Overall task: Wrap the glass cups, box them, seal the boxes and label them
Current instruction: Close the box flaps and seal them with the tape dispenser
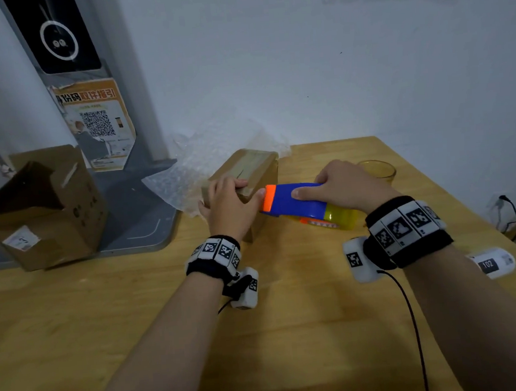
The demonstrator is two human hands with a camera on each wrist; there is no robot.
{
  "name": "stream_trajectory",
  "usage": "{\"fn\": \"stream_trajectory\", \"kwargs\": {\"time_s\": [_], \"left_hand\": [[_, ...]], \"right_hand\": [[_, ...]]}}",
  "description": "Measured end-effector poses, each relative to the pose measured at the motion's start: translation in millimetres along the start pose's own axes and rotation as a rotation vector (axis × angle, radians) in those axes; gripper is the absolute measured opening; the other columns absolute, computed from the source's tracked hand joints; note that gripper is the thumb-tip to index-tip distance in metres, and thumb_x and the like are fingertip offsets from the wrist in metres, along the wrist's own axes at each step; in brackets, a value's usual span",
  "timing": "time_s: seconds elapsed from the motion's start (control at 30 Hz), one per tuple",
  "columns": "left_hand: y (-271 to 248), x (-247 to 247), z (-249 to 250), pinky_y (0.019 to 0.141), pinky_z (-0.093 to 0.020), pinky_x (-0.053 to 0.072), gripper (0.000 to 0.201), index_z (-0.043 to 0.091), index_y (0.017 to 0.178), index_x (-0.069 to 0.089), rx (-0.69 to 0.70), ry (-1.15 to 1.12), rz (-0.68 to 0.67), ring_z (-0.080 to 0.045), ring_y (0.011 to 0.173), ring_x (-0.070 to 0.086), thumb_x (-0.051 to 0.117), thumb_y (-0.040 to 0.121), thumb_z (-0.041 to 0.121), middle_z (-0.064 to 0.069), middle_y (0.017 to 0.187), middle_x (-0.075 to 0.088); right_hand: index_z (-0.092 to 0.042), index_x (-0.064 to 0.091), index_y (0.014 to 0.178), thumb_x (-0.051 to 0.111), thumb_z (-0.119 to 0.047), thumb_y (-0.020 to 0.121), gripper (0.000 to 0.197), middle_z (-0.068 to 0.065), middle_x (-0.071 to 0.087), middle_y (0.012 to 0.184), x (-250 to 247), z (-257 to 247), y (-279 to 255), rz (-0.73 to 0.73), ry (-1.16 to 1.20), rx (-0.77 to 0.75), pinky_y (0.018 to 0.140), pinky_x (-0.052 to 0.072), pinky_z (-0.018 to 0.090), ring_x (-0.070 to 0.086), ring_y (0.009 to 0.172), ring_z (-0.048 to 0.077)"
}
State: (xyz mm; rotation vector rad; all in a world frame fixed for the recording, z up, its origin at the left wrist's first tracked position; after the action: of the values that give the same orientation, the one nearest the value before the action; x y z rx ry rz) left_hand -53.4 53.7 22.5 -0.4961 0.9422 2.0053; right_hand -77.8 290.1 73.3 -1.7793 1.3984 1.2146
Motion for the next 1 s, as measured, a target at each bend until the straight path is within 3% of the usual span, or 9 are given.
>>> {"fn": "stream_trajectory", "kwargs": {"time_s": [0.13,0.23,0.4,0.5,0.57,0.7,0.8,0.9,1.0], "left_hand": [[-3.8,-1.3,7.5,0.117,-0.065,0.021,0.037,0.033,0.108,0.056,-0.048,0.045,0.023,-0.012,0.134,0.037,0.064,0.087,0.063,0.019,0.115,0.045],[-2.3,-4.4,7.3,0.117,-0.067,0.020,0.036,0.035,0.105,0.054,-0.065,0.056,0.018,-0.011,0.134,0.037,0.065,0.087,0.063,0.021,0.110,0.041],[-7.9,9.7,13.7,0.115,-0.069,0.023,0.070,0.032,0.117,0.051,-0.033,0.184,-0.031,-0.015,0.133,0.040,0.062,0.072,0.084,0.013,0.128,0.050],[-5.4,6.5,11.4,0.117,-0.070,0.016,0.057,0.033,0.117,0.053,-0.047,0.081,-0.052,-0.014,0.136,0.039,0.056,0.081,0.078,0.013,0.130,0.050],[-4.3,1.1,9.7,0.118,-0.070,0.013,0.045,0.034,0.112,0.054,-0.063,0.035,-0.055,-0.013,0.137,0.038,0.055,0.087,0.072,0.017,0.125,0.050],[-3.8,-3.4,9.4,0.119,-0.068,0.012,0.029,0.038,0.106,0.059,-0.066,-0.090,-0.072,-0.009,0.136,0.037,0.053,0.093,0.063,0.024,0.114,0.047],[-2.3,-20.1,-2.3,0.118,-0.064,0.026,0.017,0.051,0.106,0.058,-0.067,-0.316,0.049,-0.014,0.142,0.033,0.056,0.089,0.054,0.020,0.134,0.043],[1.7,-34.7,-29.3,0.120,-0.057,0.026,0.042,0.053,0.129,0.051,-0.211,-0.416,0.115,-0.023,0.150,0.021,0.066,0.092,0.040,0.008,0.161,0.019],[4.8,-25.0,-52.1,0.111,-0.042,0.037,0.068,0.036,0.154,0.025,-0.359,-0.669,-0.032,-0.024,0.143,0.036,0.063,0.098,0.042,-0.008,0.163,0.026]], "right_hand": [[-0.017,0.046,0.065,0.064,-0.078,0.079,0.065,0.001,0.047,0.064,3.3,-15.0,4.4,0.025,0.017,0.104,0.075,0.033,0.041,0.046,0.062,0.021],[-0.017,0.053,0.071,0.063,-0.076,0.080,0.061,0.002,0.055,0.071,-0.3,-23.1,5.5,0.029,0.002,0.130,0.089,0.041,0.046,0.054,0.074,0.024],[-0.020,0.057,0.077,0.063,-0.067,0.085,0.049,0.002,0.061,0.078,-0.6,-7.4,4.0,0.035,-0.225,0.204,0.109,0.032,0.054,0.052,0.073,0.022],[-0.015,0.053,0.073,0.064,-0.068,0.087,0.056,0.002,0.057,0.070,9.4,23.9,2.7,0.060,-0.198,0.271,0.086,0.047,0.043,0.052,0.064,0.022],[-0.015,0.047,0.068,0.069,-0.069,0.084,0.060,0.002,0.052,0.063,25.2,38.5,0.9,0.046,-0.169,0.288,0.070,0.042,0.037,0.052,0.058,0.022],[-0.018,0.050,0.072,0.072,-0.076,0.075,0.062,0.000,0.058,0.067,54.2,44.1,3.1,0.008,-0.234,0.308,0.096,0.040,0.048,0.055,0.065,0.023],[-0.019,0.047,0.077,0.073,-0.073,0.075,0.060,0.000,0.059,0.074,67.3,38.9,4.8,-0.039,-0.261,0.299,0.107,0.035,0.056,0.053,0.071,0.022],[-0.019,0.045,0.079,0.076,-0.070,0.075,0.059,0.001,0.058,0.077,79.1,36.2,5.6,-0.106,-0.255,0.295,0.101,0.038,0.052,0.051,0.072,0.021],[-0.016,0.047,0.070,0.071,-0.071,0.079,0.061,0.002,0.055,0.067,73.4,34.2,8.8,-0.018,-0.164,0.296,0.075,0.041,0.039,0.054,0.065,0.023]]}}
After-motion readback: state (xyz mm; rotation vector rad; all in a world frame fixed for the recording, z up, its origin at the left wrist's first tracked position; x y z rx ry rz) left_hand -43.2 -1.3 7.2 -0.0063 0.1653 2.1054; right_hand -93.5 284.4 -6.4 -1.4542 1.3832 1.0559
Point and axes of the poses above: each hand's wrist, its own y-axis towards the middle knuckle, its own x-axis out of the palm, z = x × y, the point moved 10 cm from there along y, towards the middle knuckle
